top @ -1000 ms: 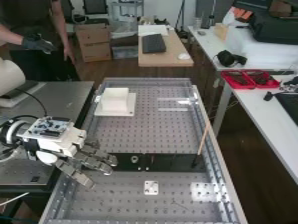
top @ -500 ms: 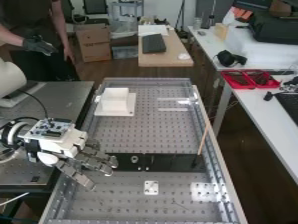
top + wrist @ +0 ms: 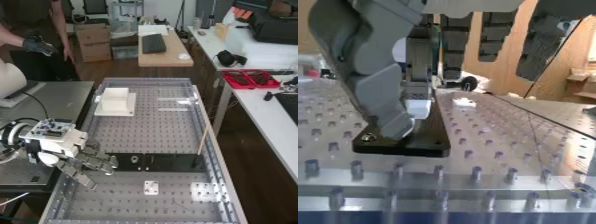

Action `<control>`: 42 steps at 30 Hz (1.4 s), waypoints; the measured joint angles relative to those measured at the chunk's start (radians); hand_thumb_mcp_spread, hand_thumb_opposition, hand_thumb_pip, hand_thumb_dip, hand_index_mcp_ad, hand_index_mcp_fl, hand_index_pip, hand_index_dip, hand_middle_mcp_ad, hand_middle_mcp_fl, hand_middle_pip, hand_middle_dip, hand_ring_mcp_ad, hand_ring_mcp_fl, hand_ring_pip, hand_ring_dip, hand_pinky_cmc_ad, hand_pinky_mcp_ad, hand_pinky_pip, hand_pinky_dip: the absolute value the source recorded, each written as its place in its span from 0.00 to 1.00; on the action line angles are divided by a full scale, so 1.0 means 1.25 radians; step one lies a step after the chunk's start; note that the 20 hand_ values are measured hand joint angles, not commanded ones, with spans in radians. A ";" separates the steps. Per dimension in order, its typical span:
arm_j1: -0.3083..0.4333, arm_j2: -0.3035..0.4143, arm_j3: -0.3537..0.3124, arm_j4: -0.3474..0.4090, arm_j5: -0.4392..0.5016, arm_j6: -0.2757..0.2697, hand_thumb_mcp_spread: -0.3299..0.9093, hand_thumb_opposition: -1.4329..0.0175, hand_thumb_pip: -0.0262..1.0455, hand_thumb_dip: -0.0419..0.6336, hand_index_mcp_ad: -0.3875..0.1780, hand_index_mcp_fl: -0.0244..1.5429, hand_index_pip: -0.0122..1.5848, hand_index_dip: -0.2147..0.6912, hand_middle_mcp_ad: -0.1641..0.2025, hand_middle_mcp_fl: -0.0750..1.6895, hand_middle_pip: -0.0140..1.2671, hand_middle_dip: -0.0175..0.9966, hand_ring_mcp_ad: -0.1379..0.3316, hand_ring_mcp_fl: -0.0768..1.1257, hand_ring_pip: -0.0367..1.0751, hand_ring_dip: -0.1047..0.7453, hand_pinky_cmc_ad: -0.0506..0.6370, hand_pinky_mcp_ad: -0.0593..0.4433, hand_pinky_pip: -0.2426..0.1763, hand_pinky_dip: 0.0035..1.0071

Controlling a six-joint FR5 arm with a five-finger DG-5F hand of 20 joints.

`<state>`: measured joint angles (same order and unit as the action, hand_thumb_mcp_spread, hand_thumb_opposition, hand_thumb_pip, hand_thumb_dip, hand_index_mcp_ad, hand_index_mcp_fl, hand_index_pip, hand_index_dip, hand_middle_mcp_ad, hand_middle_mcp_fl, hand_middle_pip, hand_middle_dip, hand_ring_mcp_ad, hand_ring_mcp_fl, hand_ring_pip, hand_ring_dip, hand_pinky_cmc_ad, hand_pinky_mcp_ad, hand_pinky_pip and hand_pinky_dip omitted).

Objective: Grab the smaller nut and place it in the white container

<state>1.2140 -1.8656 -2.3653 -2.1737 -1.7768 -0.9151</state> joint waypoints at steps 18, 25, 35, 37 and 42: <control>-0.004 -0.008 0.013 -0.007 -0.006 -0.005 0.61 0.40 0.70 0.39 0.48 0.09 0.98 0.46 0.49 0.16 0.10 0.27 0.54 0.06 0.11 0.28 0.56 0.70 0.70 0.19; -0.004 -0.011 0.015 -0.008 -0.009 -0.009 0.61 0.40 0.71 0.40 0.48 0.09 0.98 0.46 0.48 0.15 0.10 0.27 0.54 0.06 0.11 0.28 0.56 0.70 0.70 0.19; -0.007 -0.014 0.018 -0.006 -0.013 -0.008 0.61 0.41 0.70 0.39 0.50 0.12 0.97 0.46 0.48 0.16 0.10 0.27 0.54 0.06 0.11 0.28 0.56 0.71 0.70 0.19; -0.007 -0.014 0.018 -0.006 -0.013 -0.007 0.62 0.40 0.69 0.40 0.50 0.13 0.97 0.46 0.48 0.16 0.10 0.27 0.54 0.06 0.12 0.29 0.56 0.70 0.70 0.19; -0.008 -0.014 0.020 -0.006 -0.013 -0.004 0.61 0.40 0.68 0.40 0.50 0.14 0.97 0.46 0.49 0.16 0.10 0.28 0.54 0.06 0.12 0.30 0.56 0.70 0.74 0.19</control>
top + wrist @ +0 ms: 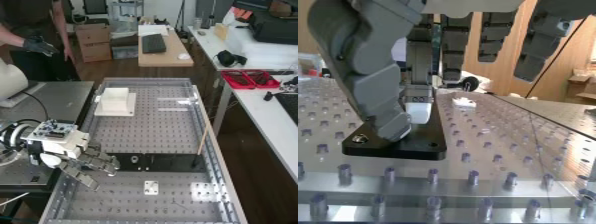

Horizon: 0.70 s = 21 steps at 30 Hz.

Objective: Grab the smaller nut and place it in the white container

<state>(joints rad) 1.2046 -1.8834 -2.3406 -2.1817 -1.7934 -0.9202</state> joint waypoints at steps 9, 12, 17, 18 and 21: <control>-0.001 -0.001 0.002 -0.001 -0.003 0.002 0.61 0.40 0.67 0.40 0.51 0.16 0.97 0.46 0.49 0.17 0.10 0.28 0.54 0.06 0.12 0.30 0.56 0.71 0.74 0.19; -0.002 -0.001 0.002 -0.002 -0.005 0.002 0.62 0.40 0.67 0.40 0.51 0.17 0.97 0.46 0.48 0.17 0.10 0.28 0.54 0.06 0.12 0.30 0.56 0.71 0.74 0.19; -0.004 -0.001 0.004 -0.004 -0.010 0.001 0.63 0.40 0.66 0.40 0.51 0.19 0.96 0.46 0.48 0.16 0.10 0.28 0.54 0.08 0.12 0.30 0.56 0.71 0.74 0.19; -0.005 -0.001 0.005 -0.005 -0.011 0.001 0.63 0.40 0.66 0.40 0.51 0.19 0.96 0.47 0.48 0.17 0.10 0.28 0.54 0.08 0.12 0.30 0.56 0.71 0.74 0.19; -0.006 -0.001 0.006 -0.006 -0.013 0.001 0.62 0.40 0.65 0.40 0.51 0.20 0.96 0.46 0.49 0.18 0.10 0.28 0.54 0.07 0.12 0.30 0.56 0.70 0.75 0.19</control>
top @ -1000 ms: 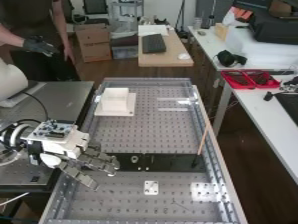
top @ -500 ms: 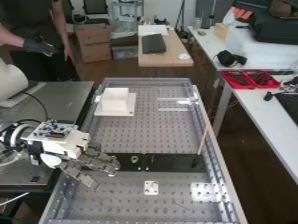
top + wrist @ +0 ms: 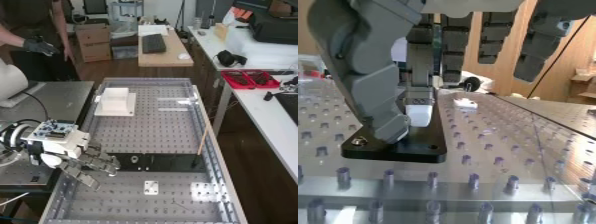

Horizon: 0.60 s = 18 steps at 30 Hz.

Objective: Grab the smaller nut and place it in the white container

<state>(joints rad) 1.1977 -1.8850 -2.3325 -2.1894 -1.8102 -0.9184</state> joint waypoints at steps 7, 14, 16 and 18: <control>-0.001 -0.002 0.006 -0.004 -0.007 -0.001 0.62 0.40 0.64 0.40 0.51 0.21 0.96 0.50 0.49 0.17 0.10 0.28 0.54 0.07 0.12 0.30 0.57 0.71 0.77 0.19; -0.001 -0.002 0.016 -0.013 -0.014 -0.008 0.62 0.40 0.61 0.37 0.51 0.24 0.96 0.51 0.49 0.18 0.10 0.28 0.54 0.08 0.12 0.30 0.57 0.71 0.77 0.19; -0.001 -0.002 0.018 -0.016 -0.016 -0.010 0.62 0.40 0.60 0.37 0.51 0.25 0.96 0.52 0.48 0.17 0.10 0.28 0.54 0.08 0.12 0.30 0.57 0.70 0.78 0.19; -0.001 -0.002 0.023 -0.022 -0.017 -0.014 0.62 0.40 0.60 0.36 0.51 0.26 0.96 0.52 0.49 0.17 0.10 0.28 0.54 0.08 0.12 0.30 0.57 0.71 0.77 0.19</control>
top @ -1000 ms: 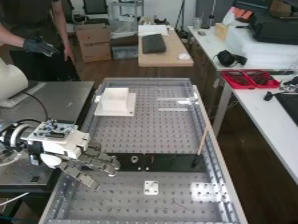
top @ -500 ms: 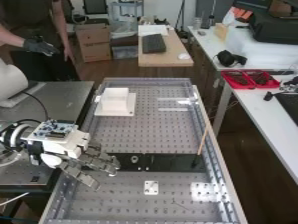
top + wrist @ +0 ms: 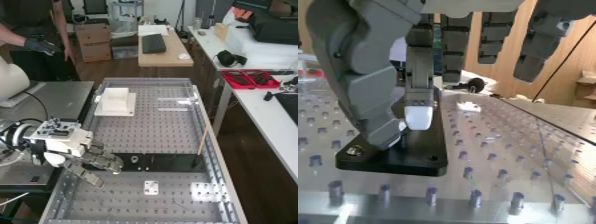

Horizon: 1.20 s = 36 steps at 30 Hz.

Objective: Grab the smaller nut and place it in the white container

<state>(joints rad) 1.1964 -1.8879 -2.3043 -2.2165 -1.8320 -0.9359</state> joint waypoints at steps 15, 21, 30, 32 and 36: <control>-0.002 0.005 0.009 -0.006 0.002 -0.001 0.62 0.38 0.57 0.32 0.46 0.29 0.97 0.55 0.48 0.18 0.10 0.28 0.54 0.08 0.12 0.30 0.57 0.71 0.77 0.19; -0.004 0.015 0.007 -0.004 0.000 0.005 0.62 0.35 0.57 0.32 0.44 0.30 0.97 0.57 0.48 0.18 0.10 0.28 0.54 0.08 0.12 0.30 0.57 0.71 0.78 0.19; 0.005 0.055 0.007 -0.012 -0.019 0.012 0.66 0.34 0.57 0.32 0.42 0.31 0.98 0.58 0.48 0.17 0.10 0.28 0.52 0.09 0.12 0.30 0.57 0.70 0.78 0.19; 0.009 0.064 0.008 -0.013 -0.023 0.013 0.66 0.34 0.57 0.32 0.42 0.31 0.98 0.58 0.48 0.17 0.10 0.28 0.53 0.09 0.12 0.30 0.57 0.70 0.78 0.19; 0.018 0.079 0.008 -0.014 -0.033 0.017 0.66 0.34 0.57 0.32 0.42 0.31 0.98 0.58 0.48 0.17 0.10 0.28 0.53 0.09 0.12 0.30 0.57 0.70 0.80 0.19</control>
<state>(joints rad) 1.2194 -1.7891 -2.2937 -2.2344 -1.8736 -0.9147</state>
